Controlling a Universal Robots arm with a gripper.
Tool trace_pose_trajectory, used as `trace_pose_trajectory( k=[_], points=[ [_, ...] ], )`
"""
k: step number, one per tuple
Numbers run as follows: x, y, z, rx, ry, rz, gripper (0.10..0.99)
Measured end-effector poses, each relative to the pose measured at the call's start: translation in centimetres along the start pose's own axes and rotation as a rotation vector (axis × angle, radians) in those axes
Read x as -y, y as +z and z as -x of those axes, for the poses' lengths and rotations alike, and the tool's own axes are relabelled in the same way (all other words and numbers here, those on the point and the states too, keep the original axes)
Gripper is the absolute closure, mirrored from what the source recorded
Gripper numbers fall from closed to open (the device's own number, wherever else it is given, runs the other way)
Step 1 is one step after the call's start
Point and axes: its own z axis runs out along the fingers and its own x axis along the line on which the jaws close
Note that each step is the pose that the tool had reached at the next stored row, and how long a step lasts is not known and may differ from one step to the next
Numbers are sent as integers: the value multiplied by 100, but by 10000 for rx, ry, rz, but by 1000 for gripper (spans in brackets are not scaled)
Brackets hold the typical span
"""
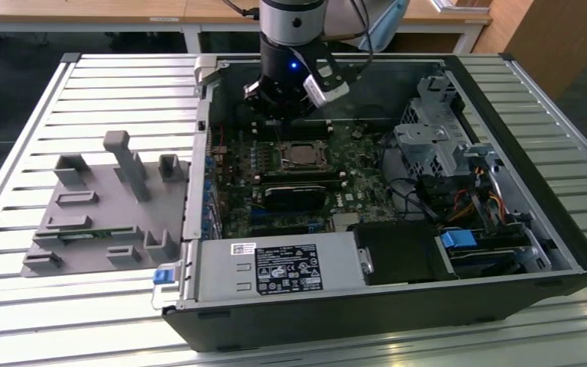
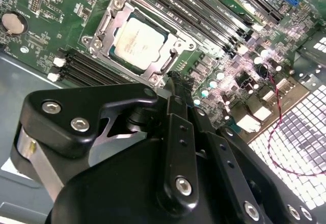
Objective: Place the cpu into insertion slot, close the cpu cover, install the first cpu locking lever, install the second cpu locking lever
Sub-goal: 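Install the first cpu locking lever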
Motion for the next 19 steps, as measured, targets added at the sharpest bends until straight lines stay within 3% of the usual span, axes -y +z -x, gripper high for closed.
trace_pose_trajectory(
  k=[8, 14, 19],
  points=[
    [-19, 8, -179, 68, -1, -2, 980],
    [-115, 40, -268, 82, -3, -5, 980],
    [-226, 83, -289, 90, 34, -5, 980]
  ],
)
